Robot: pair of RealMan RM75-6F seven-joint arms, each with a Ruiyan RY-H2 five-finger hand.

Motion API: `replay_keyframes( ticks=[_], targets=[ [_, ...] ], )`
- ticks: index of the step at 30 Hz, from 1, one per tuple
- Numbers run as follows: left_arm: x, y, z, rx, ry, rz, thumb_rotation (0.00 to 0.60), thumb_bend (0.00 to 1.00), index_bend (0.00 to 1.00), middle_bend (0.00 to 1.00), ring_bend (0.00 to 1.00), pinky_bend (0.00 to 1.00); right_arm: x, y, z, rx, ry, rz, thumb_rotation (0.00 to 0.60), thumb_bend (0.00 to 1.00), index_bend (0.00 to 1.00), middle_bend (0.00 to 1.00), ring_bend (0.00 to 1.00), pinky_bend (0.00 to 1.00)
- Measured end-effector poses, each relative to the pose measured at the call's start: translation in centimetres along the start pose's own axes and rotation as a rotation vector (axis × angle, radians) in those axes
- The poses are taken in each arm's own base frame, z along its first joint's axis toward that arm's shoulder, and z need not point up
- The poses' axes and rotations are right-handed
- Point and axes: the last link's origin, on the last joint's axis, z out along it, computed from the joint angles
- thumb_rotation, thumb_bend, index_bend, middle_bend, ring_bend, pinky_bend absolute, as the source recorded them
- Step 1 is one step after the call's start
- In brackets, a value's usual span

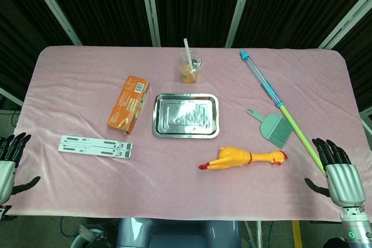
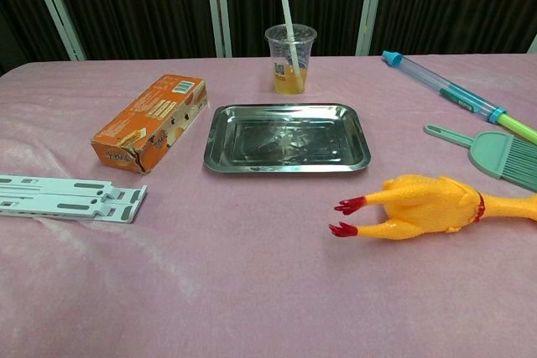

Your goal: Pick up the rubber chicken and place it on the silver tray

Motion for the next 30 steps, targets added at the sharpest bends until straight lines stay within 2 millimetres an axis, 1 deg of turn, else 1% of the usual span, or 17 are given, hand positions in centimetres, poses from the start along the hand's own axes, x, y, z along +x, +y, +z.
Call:
replay_keyframes(
  ticks=[9, 19, 26, 30],
  targets=[
    [0.0, 0.1, -0.1, 0.000, -0.008, 0.002, 0.600, 0.00, 0.08, 0.05, 0.00, 0.00, 0.1, 0.0, 0.0, 0.009, 0.002, -0.001, 0.590, 0.20, 0.00, 0.12, 0.08, 0.15],
    [0.2, 0.0, -0.4, -0.002, -0.007, -0.002, 0.600, 0.00, 0.08, 0.05, 0.00, 0.00, 0.2, 0.1, -0.5, 0.023, 0.003, 0.009, 0.591, 0.20, 0.00, 0.12, 0.08, 0.15],
    [0.4, 0.1, -0.4, -0.010, -0.002, -0.004, 0.600, 0.00, 0.08, 0.05, 0.00, 0.00, 0.3, -0.6, 0.0, 0.061, -0.003, 0.028, 0.589, 0.20, 0.00, 0.12, 0.08, 0.15],
    [0.5, 0.2, -0.4, -0.013, -0.009, -0.003, 0.600, 0.00, 0.09, 0.05, 0.00, 0.00, 0.4, -1.2, 0.8, 0.099, -0.020, 0.039, 0.590, 0.20, 0.00, 0.12, 0.08, 0.15]
  ],
)
